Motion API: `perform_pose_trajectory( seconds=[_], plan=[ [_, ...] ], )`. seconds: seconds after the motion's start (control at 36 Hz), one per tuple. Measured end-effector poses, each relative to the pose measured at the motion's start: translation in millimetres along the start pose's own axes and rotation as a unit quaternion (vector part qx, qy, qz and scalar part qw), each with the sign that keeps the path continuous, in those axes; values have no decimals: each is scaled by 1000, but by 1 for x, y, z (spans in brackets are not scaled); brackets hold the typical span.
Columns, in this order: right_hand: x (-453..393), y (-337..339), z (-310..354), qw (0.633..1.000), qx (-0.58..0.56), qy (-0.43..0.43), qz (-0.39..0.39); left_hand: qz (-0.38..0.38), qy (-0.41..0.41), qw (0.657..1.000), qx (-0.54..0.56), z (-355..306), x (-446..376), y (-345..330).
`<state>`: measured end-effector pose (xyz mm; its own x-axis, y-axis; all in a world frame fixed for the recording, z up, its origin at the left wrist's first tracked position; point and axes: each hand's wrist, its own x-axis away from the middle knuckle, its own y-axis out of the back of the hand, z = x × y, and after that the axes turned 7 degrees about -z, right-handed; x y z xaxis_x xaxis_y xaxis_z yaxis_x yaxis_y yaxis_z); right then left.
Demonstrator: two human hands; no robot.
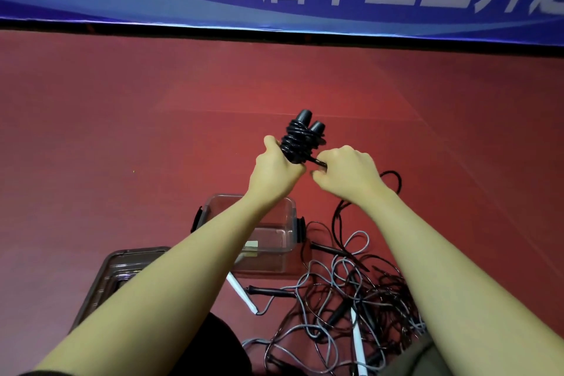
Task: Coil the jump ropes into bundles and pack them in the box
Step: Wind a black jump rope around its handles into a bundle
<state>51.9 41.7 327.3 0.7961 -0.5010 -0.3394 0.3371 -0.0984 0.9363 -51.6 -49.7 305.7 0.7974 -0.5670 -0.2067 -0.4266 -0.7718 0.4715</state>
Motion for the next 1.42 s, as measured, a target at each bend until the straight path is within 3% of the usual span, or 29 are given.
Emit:
perform_pose_trajectory(
  seconds=[0.36,0.56,0.64,0.83,0.94,1.06,1.25,1.33,1.42],
  plan=[
    [4,7,10,997,-17,68,32,-17,-24,972,-233,23,-8,5],
    [4,6,17,972,134,191,19,-21,-85,924,-373,33,-12,6],
    [2,1,18,948,180,254,-61,-18,-102,906,-411,34,-14,8],
    [3,-7,22,918,171,288,-212,50,-170,848,-500,36,-17,10],
    [4,-7,20,923,167,250,-238,58,-253,809,-527,35,-17,9],
    [6,-2,17,951,177,176,-182,98,-324,767,-545,29,-13,8],
    [-1,-3,7,978,138,94,-127,102,-496,732,-456,30,-13,10],
    [-4,-7,-2,984,133,68,-93,135,-539,705,-441,26,-10,10],
    [-4,-7,-8,985,134,67,-80,115,-572,707,-400,24,-8,11]
  ],
)
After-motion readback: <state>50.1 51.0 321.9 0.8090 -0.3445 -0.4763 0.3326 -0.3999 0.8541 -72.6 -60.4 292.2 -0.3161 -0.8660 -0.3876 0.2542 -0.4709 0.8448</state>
